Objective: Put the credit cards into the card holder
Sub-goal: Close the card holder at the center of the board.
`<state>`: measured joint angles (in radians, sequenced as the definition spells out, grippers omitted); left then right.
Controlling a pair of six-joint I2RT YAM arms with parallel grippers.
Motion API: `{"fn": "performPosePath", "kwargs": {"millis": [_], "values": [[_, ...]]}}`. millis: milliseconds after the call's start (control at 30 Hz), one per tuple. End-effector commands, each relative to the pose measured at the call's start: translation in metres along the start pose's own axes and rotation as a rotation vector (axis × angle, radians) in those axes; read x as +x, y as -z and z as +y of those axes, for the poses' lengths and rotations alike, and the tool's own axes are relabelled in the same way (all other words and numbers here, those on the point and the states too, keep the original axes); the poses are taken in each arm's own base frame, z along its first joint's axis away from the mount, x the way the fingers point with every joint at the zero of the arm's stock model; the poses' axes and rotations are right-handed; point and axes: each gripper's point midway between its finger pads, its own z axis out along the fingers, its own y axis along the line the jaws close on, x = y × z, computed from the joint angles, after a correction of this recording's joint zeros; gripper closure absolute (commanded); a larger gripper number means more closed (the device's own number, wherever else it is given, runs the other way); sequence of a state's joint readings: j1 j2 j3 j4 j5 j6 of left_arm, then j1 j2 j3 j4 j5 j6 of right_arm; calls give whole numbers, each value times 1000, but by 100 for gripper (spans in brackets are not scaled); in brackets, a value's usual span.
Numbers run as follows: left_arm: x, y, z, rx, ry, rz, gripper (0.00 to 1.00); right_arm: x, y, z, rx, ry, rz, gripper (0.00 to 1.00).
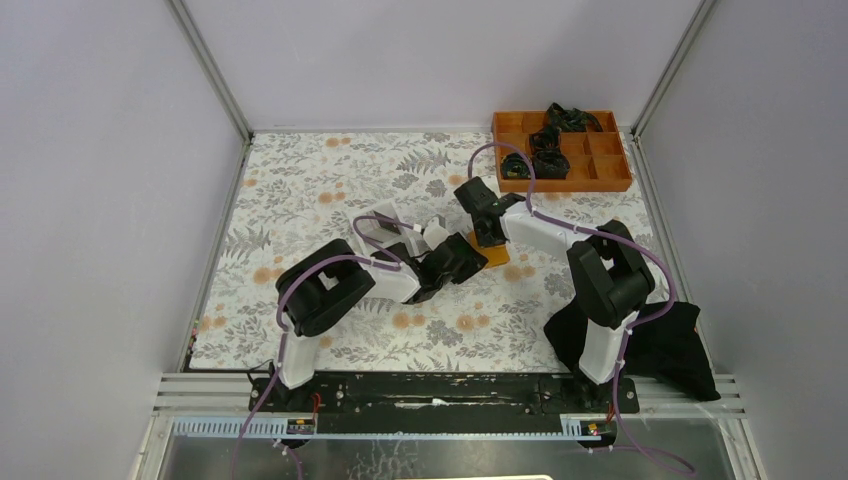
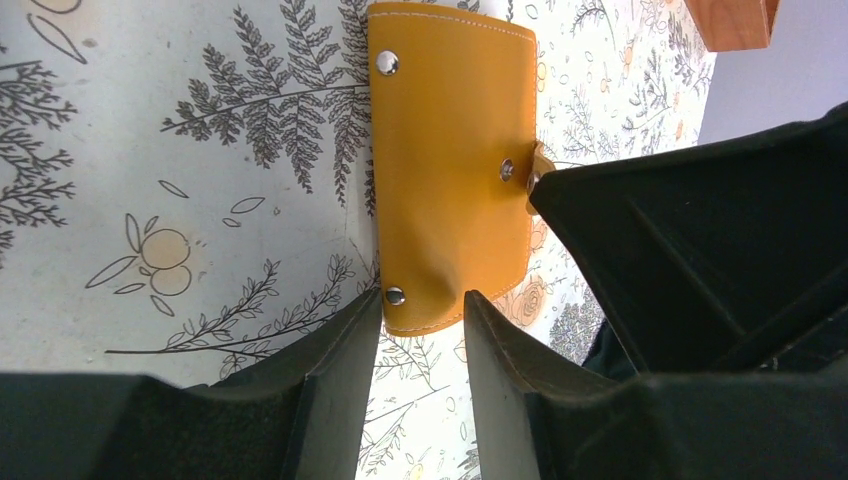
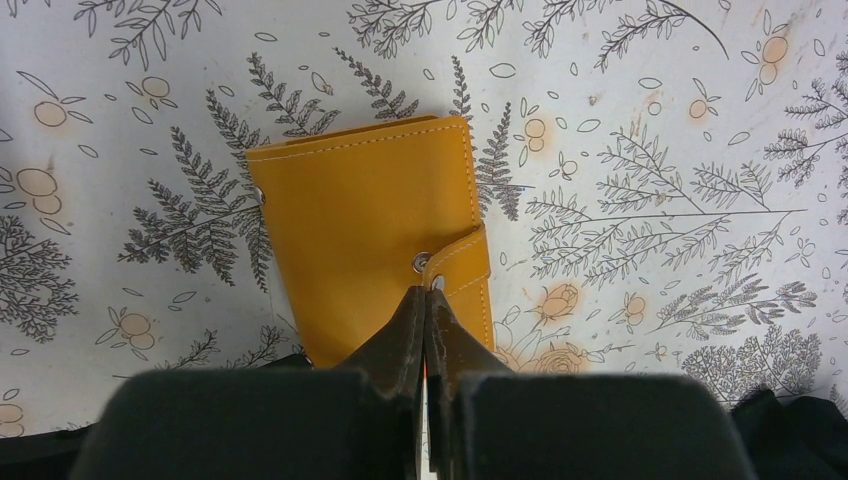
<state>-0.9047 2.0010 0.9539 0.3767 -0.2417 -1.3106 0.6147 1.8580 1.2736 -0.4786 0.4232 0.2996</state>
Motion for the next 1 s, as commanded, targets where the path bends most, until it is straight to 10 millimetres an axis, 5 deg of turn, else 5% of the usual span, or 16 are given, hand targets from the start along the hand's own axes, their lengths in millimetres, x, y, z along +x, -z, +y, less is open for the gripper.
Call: {"fn": "performPosePath", "kwargs": {"millis": [0,500,967], "values": [[54,49,223,-681,-262,238,54,-14,10,12,-45,5,-26,100],[54,48,223,-685,-264,240,54,-2,-3,18,-56,25,16,100],[54,50,225,-691,-269,241,54,-21,5,15,-37,9,-41,100]]}}
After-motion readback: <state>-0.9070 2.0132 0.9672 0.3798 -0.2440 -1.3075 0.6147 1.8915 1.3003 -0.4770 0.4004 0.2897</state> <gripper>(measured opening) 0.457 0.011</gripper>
